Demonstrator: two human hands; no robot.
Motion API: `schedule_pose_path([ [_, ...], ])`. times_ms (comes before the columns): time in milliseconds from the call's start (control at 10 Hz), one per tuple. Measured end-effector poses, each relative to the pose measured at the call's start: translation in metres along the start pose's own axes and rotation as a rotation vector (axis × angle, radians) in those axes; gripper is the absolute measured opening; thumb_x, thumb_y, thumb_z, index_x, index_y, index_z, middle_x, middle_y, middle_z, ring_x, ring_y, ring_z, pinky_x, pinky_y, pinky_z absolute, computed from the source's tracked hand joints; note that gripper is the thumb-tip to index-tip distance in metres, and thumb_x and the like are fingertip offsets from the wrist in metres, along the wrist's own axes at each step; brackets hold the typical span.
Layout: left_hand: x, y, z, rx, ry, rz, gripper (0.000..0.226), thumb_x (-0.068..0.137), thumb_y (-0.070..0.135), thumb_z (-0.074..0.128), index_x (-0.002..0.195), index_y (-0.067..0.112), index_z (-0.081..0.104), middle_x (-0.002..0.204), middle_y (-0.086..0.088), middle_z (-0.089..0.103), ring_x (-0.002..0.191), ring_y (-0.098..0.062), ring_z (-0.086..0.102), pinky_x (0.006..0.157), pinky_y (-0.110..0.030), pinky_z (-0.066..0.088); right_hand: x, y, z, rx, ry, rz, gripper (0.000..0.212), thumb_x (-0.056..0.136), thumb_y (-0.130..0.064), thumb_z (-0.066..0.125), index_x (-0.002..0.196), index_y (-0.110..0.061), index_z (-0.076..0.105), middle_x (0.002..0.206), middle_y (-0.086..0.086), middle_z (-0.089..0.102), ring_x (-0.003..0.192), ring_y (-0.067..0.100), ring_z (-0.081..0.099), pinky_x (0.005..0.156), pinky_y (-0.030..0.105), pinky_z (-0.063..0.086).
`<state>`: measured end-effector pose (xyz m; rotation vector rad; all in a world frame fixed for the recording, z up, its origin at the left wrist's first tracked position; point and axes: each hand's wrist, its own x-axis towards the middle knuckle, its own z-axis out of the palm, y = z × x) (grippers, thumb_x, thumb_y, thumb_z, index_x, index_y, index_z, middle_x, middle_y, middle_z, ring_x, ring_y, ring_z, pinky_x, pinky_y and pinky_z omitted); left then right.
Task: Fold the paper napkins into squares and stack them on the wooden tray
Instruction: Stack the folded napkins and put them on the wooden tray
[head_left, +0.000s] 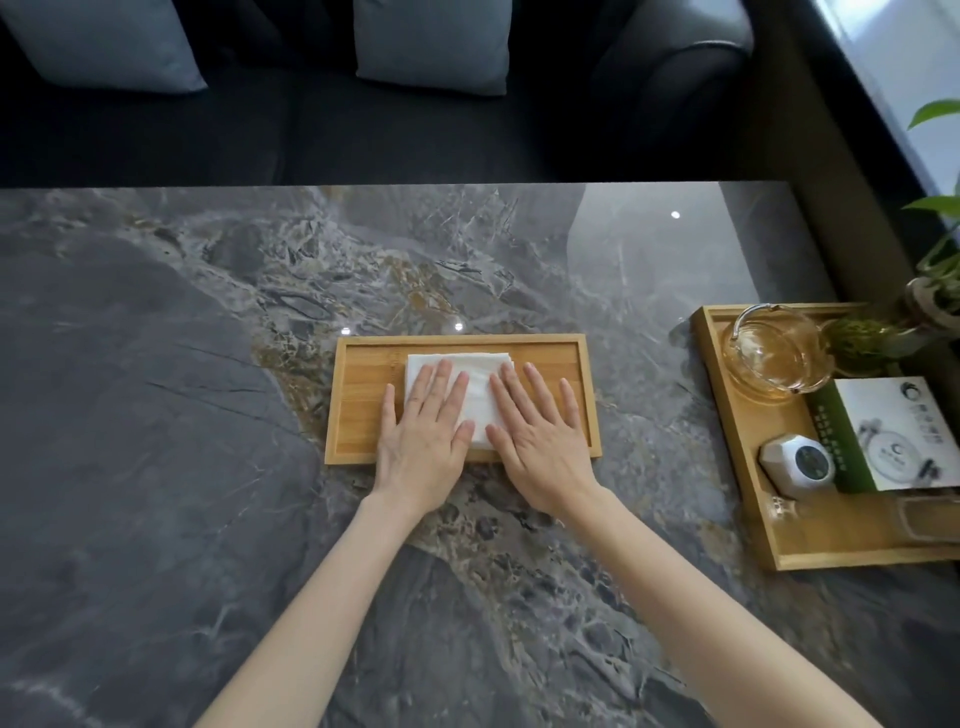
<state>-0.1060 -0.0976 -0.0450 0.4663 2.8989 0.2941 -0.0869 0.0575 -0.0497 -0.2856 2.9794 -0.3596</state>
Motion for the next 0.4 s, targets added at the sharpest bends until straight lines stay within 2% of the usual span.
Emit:
schedule_pose_path([
  [100, 0.001, 0.004, -0.017, -0.026, -0.027, 0.004, 0.060, 0.089, 0.047, 0.005, 0.143, 0.022, 0.011, 0.156, 0.000, 0.005, 0.142, -0.013, -0.002, 0.112, -0.045, -0.008, 0.000, -0.002, -0.018, 0.191, -0.029, 0.024, 0.067, 0.087, -0.052, -0.001, 0.146, -0.022, 0.010, 0.155, -0.008, 0.004, 0.140, 0.007, -0.010, 0.112, 0.035, -0.013],
  [200, 0.000, 0.011, -0.044, -0.083, 0.048, 0.000, 0.044, 0.095, 0.035, 0.030, 0.135, 0.017, 0.037, 0.150, -0.004, 0.030, 0.139, -0.017, 0.019, 0.113, -0.047, 0.002, -0.009, -0.005, -0.054, 0.521, 0.168, 0.085, 0.045, 0.095, -0.036, 0.031, 0.133, -0.016, 0.045, 0.137, -0.001, 0.050, 0.131, 0.016, 0.037, 0.109, 0.035, 0.025],
  [300, -0.002, 0.022, -0.078, -0.137, 0.093, -0.008, 0.035, 0.094, 0.029, 0.038, 0.123, 0.015, 0.052, 0.136, -0.003, 0.050, 0.127, -0.019, 0.040, 0.112, -0.049, 0.013, -0.023, -0.011, -0.106, 0.814, 0.352, 0.106, 0.018, 0.093, -0.011, 0.050, 0.106, -0.015, 0.062, 0.098, -0.009, 0.066, 0.094, 0.009, 0.061, 0.083, 0.026, 0.047],
  [400, -0.004, 0.036, -0.122, -0.250, 0.142, 0.004, 0.032, 0.093, 0.028, 0.040, 0.117, 0.014, 0.057, 0.126, -0.004, 0.058, 0.115, -0.021, 0.050, 0.106, -0.043, 0.027, -0.052, -0.017, -0.175, 0.957, 0.564, 0.008, 0.016, 0.089, -0.005, 0.052, 0.094, -0.015, 0.063, 0.084, -0.011, 0.068, 0.080, 0.013, 0.065, 0.074, 0.033, 0.053],
])
